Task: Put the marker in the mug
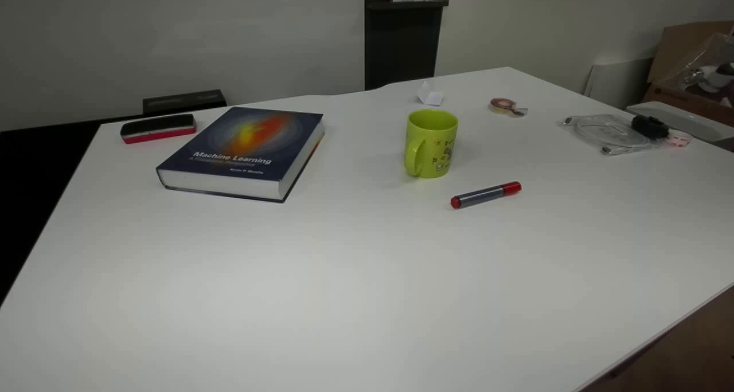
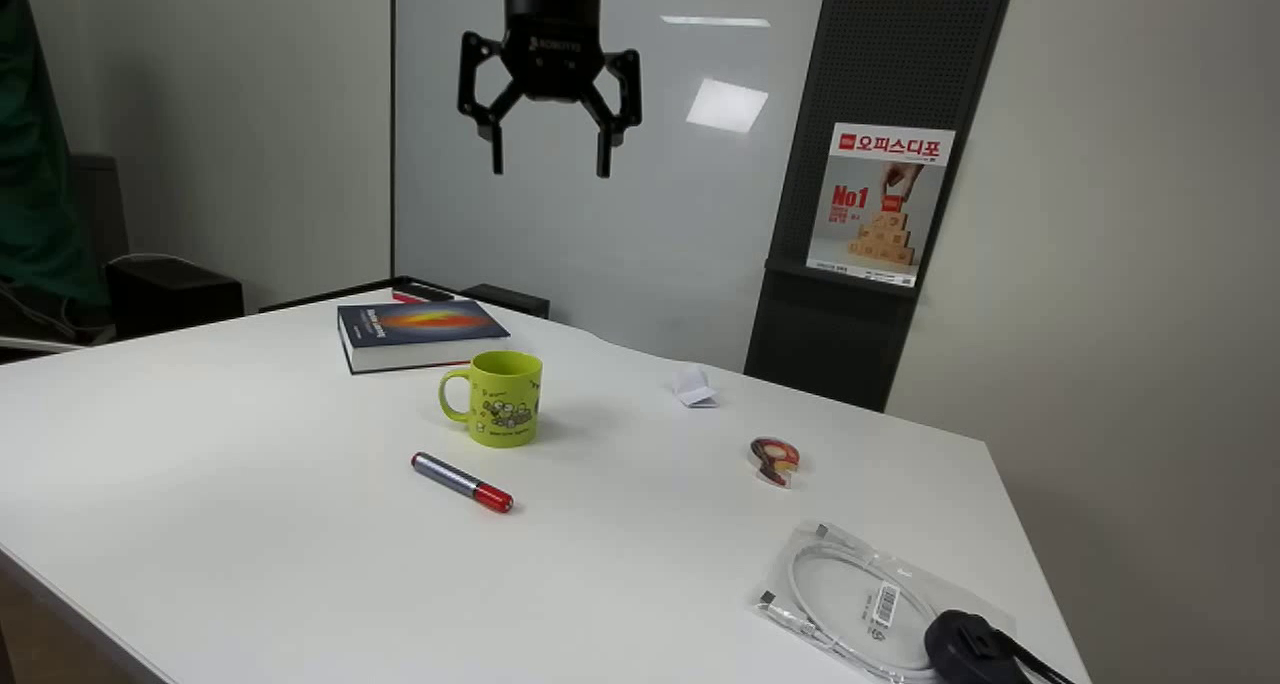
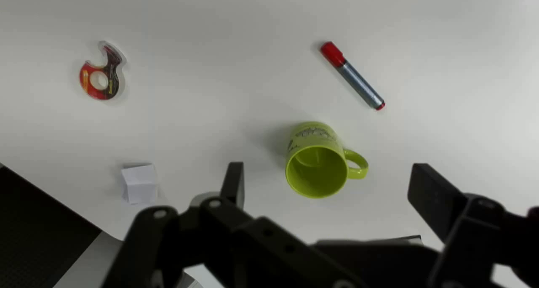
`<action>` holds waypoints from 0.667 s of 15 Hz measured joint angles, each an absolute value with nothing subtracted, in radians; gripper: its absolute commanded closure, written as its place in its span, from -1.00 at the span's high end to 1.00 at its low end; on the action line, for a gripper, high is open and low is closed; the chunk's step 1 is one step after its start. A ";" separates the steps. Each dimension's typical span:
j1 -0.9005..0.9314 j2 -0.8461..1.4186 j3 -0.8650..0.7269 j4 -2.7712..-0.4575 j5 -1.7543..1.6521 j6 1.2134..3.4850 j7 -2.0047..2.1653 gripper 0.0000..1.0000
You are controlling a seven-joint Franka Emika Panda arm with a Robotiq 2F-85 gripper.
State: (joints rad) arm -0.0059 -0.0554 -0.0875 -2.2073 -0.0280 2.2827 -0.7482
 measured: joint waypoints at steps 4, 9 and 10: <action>0.021 -0.026 -0.045 -2.303 0.174 2.530 -0.778 1.00; 0.036 0.015 -0.016 -2.356 0.279 2.527 -1.040 1.00; 0.034 0.023 -0.016 -2.360 0.272 2.495 -1.077 1.00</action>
State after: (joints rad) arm 0.0338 0.0234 -0.0162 -2.3601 0.2722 2.4948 -1.0774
